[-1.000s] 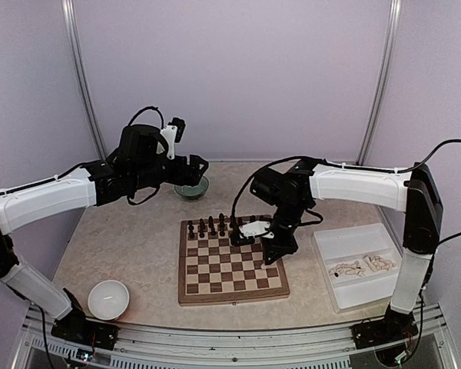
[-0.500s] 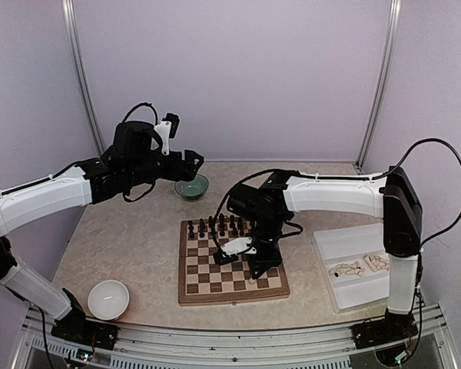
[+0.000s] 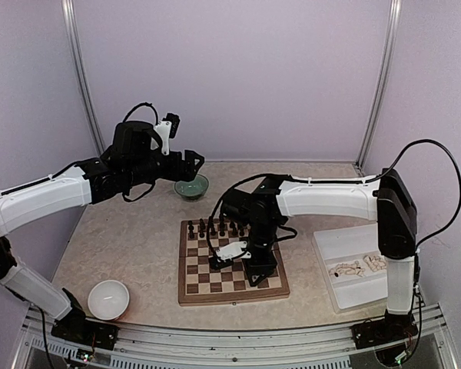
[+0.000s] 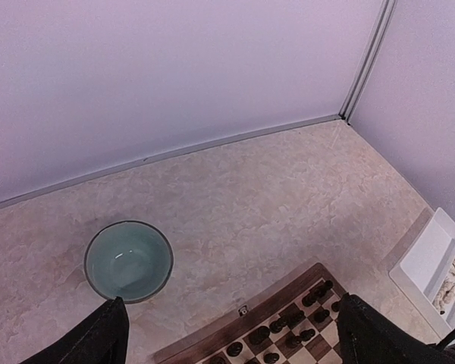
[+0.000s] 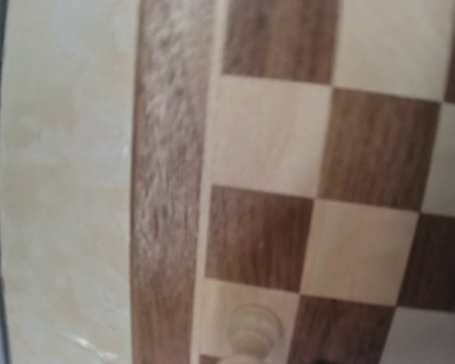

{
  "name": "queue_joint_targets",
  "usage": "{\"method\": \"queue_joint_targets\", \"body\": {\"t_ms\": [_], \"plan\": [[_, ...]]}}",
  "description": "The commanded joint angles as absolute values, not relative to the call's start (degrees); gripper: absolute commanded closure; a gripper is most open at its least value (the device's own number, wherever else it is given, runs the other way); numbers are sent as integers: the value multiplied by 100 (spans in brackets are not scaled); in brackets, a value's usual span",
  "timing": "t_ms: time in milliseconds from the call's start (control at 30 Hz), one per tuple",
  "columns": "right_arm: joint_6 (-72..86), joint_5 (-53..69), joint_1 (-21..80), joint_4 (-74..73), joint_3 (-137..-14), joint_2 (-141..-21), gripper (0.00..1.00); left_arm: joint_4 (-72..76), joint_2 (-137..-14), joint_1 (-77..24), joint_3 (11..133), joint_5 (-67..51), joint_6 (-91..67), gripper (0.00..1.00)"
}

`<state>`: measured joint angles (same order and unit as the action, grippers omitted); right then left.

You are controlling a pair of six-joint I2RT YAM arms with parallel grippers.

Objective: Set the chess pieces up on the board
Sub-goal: Place the bishop on f1, then pick up the queen from the storage box.

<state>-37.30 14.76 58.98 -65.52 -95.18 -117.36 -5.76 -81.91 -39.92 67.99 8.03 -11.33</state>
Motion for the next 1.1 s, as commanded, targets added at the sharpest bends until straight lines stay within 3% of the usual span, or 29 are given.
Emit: {"method": "queue_joint_targets", "body": {"t_ms": [0, 367, 767, 1067], "plan": [[-3740, 1534, 5933, -6608, -9689, -11510, 44, -589, -8081, -3951, 6950, 748, -1146, 6], [-3807, 2274, 4552, -6456, -9417, -10161, 42, -602, -8174, -3946, 6959, 655, -1156, 6], [-3410, 2150, 2442, -5008, -6361, -7818, 49, -856, -8684, -4063, 7207, -372, -986, 22], [-3652, 1344, 946, -4969, -4714, -6513, 58, -1122, -9162, -4421, 7413, -540, -899, 23]]}}
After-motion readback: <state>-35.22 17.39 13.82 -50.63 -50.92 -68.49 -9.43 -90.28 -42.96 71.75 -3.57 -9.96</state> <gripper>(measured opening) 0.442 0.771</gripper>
